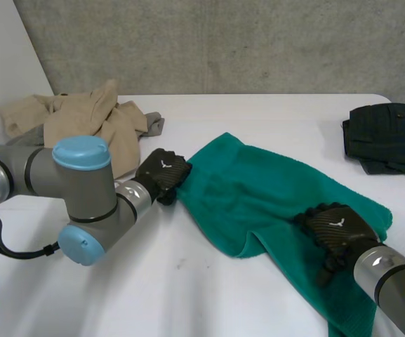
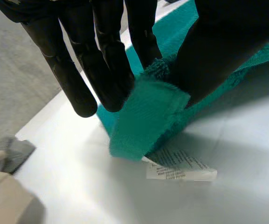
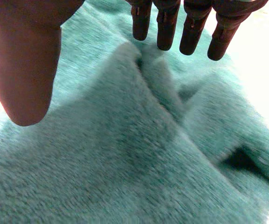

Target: Fold the laundry.

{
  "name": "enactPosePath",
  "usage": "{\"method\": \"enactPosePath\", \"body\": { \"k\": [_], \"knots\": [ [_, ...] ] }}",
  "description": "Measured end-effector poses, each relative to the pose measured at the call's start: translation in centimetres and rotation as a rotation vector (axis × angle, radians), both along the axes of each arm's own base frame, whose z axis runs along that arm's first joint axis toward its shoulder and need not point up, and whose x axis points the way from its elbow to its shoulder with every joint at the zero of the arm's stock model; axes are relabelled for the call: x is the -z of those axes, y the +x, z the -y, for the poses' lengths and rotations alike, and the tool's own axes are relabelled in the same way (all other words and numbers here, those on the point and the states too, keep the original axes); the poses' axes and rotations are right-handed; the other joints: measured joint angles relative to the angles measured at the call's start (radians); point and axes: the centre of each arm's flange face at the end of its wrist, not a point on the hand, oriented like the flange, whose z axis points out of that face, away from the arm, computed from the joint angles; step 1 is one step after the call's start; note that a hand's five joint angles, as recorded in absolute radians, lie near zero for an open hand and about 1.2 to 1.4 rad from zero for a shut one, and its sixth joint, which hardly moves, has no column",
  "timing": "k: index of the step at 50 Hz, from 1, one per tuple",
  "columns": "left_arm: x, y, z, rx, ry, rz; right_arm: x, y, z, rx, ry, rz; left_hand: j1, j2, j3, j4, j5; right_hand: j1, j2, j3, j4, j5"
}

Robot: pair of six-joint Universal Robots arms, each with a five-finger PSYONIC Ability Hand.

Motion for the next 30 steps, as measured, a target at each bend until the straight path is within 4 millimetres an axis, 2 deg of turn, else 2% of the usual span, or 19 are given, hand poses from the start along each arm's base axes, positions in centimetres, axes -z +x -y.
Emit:
{"method": "enactPosePath", "body": {
  "k": [10,13,17,18,19,20,22,24,27,30],
  "knots": [
    [-3.9,1.2,-2.2,-0.053,-0.050,-0.009,0.8,-0.9,-1.1,0.068,0.026,-0.054,0.000,0.000,0.000,0.000,0.000,0.003,0.002,0.004,0.004,0.007],
    [-4.4,1.5,-2.5,-0.058,-0.055,-0.012,1.0,-0.9,-1.3,0.066,0.033,-0.057,0.000,0.000,0.000,0.000,0.000,0.022,0.013,0.017,0.018,0.022],
    [-5.0,2.0,-3.0,-0.068,-0.057,-0.017,1.5,-0.9,-1.5,0.062,0.026,-0.057,0.000,0.000,0.000,0.000,0.000,0.257,0.254,0.252,0.236,0.236],
    [-5.2,2.1,-3.1,-0.071,-0.054,-0.020,1.6,-0.9,-1.5,0.062,0.016,-0.056,0.000,0.001,0.001,0.000,0.000,0.359,0.370,0.364,0.363,0.359],
    [-5.2,2.2,-3.2,-0.073,-0.051,-0.023,1.6,-0.9,-1.3,0.062,0.004,-0.056,0.000,0.001,0.001,0.000,0.000,0.554,0.611,0.596,0.596,0.590],
    [-5.4,2.3,-3.3,-0.076,-0.048,-0.028,1.7,-0.9,-1.1,0.064,-0.008,-0.056,0.000,0.002,0.001,0.000,0.000,0.662,0.754,0.725,0.725,0.723],
    [-5.7,2.5,-3.4,-0.081,-0.045,-0.040,1.6,-0.9,-0.6,0.070,-0.035,-0.056,0.000,0.002,0.001,0.000,0.000,0.834,0.888,0.878,0.881,0.878],
    [-6.2,2.6,-3.5,-0.087,-0.044,-0.055,1.3,-0.9,0.0,0.078,-0.069,-0.059,0.000,0.002,0.001,0.000,0.000,0.845,0.904,0.907,0.915,0.899],
    [-7.7,3.0,-4.0,-0.098,-0.054,-0.092,-0.2,-0.8,1.2,0.085,-0.157,-0.073,0.000,0.002,0.001,0.000,0.000,0.845,0.904,0.911,0.923,0.899],
    [-10.0,3.7,-4.8,-0.109,-0.081,-0.144,-3.1,-0.6,2.6,0.072,-0.290,-0.108,0.000,0.002,0.001,0.000,0.000,0.845,0.904,0.911,0.924,0.899]
  ]
}}
